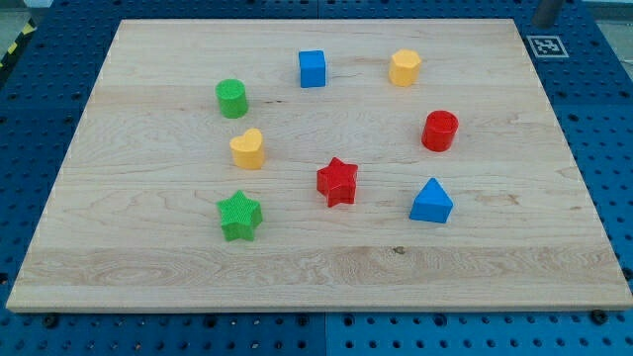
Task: Place the red circle above the red star
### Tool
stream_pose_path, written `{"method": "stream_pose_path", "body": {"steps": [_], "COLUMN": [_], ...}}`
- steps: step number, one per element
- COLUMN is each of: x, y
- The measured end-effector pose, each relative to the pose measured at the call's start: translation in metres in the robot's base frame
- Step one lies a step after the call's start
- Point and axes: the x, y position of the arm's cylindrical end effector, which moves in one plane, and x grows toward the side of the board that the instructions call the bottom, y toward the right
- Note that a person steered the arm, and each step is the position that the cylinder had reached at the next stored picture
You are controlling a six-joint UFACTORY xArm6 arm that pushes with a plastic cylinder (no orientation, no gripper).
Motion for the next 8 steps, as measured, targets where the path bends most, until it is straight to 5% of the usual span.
{"method": "stream_pose_path", "body": {"steps": [3,5,7,8], "x": [0.002,0.107,0.136,0.188], "y": [-0.005,-0.039,-0.087,-0.115]}}
